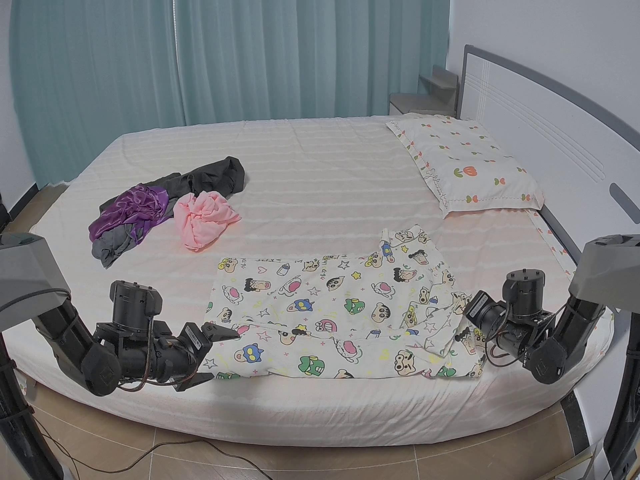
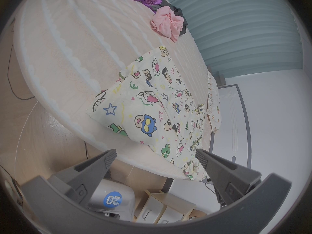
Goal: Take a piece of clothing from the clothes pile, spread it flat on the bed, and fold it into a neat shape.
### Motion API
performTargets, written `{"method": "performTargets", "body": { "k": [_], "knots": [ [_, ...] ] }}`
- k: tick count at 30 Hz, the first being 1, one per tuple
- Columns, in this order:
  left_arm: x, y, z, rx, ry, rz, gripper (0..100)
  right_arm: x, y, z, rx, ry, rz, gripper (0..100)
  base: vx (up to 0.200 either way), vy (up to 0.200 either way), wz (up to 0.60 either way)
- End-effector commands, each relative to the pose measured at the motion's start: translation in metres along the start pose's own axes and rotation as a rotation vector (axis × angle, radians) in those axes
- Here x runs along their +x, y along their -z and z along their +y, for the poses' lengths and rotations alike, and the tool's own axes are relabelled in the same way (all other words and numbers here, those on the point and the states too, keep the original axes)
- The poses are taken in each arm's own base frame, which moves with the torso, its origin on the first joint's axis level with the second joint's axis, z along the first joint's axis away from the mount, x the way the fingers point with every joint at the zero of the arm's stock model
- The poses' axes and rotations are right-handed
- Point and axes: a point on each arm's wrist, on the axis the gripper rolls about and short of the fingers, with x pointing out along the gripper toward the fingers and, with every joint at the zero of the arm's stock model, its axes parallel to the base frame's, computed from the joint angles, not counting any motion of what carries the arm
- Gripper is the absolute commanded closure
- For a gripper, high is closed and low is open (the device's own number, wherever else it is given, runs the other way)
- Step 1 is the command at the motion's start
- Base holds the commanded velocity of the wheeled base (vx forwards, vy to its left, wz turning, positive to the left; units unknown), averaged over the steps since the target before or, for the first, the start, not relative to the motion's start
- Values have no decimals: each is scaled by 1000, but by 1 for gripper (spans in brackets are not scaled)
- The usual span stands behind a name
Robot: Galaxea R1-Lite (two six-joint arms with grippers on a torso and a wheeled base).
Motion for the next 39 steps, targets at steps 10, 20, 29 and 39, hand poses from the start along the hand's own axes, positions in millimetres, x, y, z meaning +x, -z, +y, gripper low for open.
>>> {"method": "performTargets", "body": {
  "k": [10,20,29,39],
  "knots": [
    [15,8,3,34,-29,-34,0,21,-39,38,6,-8,-28,100,0,0,0],
    [15,8,4,37,-23,-36,0,24,-46,35,-19,47,-3,100,0,0,0],
    [15,9,4,38,-24,-35,0,-13,-28,37,-60,43,64,100,0,0,0],
    [15,9,4,37,-25,-34,0,-46,-18,24,-108,109,166,100,0,0,0]
  ]
}}
